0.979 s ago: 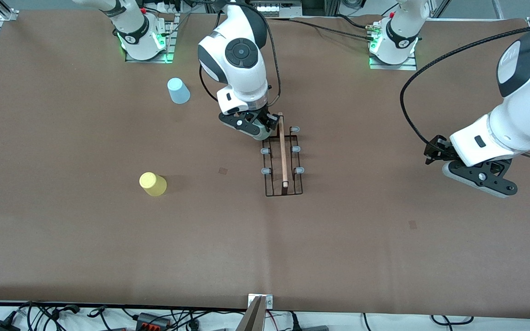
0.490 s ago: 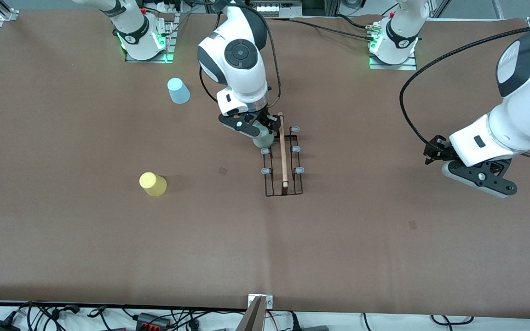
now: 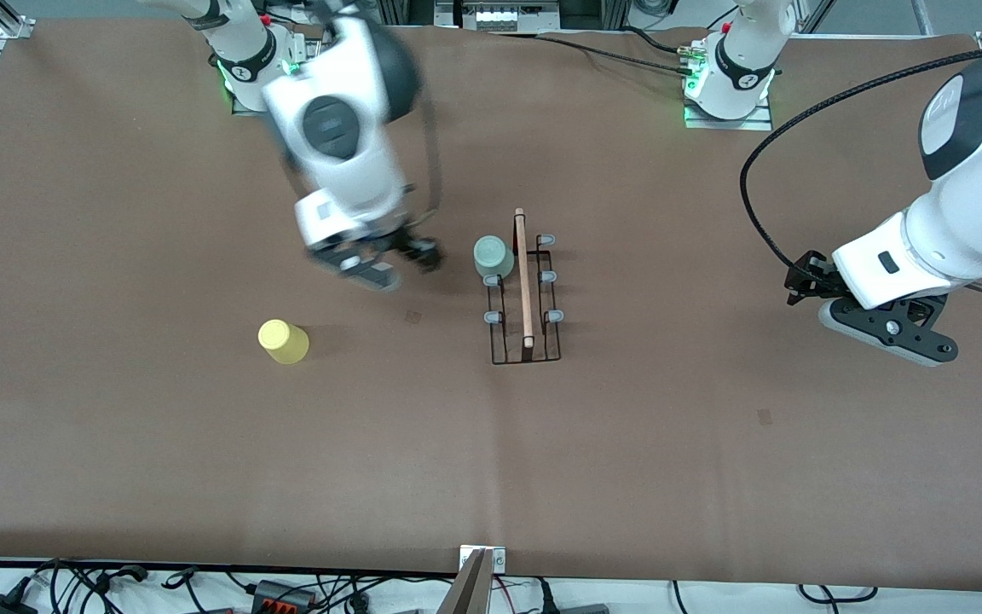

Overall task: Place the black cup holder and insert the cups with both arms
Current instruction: 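Move the right gripper to the yellow cup and grasp it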

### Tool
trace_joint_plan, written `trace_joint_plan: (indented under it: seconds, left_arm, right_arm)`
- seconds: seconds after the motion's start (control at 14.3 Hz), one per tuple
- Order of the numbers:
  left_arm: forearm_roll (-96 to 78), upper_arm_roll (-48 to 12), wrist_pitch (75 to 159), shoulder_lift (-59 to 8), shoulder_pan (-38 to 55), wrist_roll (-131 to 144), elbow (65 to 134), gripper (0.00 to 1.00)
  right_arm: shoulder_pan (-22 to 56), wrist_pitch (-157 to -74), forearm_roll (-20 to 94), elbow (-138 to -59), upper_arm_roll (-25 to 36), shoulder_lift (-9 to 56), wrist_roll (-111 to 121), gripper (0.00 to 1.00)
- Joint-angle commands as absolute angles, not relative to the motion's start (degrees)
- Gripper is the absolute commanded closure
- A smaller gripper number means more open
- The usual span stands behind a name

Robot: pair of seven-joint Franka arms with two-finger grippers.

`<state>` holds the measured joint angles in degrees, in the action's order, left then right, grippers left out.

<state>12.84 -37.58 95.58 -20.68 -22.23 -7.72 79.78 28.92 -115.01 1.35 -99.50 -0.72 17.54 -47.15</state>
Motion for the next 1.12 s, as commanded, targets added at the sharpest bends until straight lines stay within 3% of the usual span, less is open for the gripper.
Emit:
trace_joint_plan:
  seconds: [0.0,0.21,0.49,1.05]
  left_arm:
    - [12.0,-38.0,95.1,-20.8,-22.3,-7.2,79.0,0.18]
    - [12.0,-38.0,95.2,-20.9,-22.3,-7.3,79.0,0.18]
    - [11.4,-37.9,95.1,-20.9,-22.4,-7.3,79.0,0.18]
    - [11.3,-38.0,95.2,-20.9,-22.4,-7.3,79.0,0.18]
  right_arm:
    - [18.1,-117.4,1.1,-109.7,-2.0,12.0,-29.5,0.0]
    - [10.7,-124.2,1.0,-114.2,-2.0,11.8,-15.5,0.0]
    - [7.6,-141.9,0.6,-121.5,-2.0,15.0,-5.7,0.0]
    - [8.1,-151.1,0.6,-121.6,-2.0,21.0,-3.3,0.0]
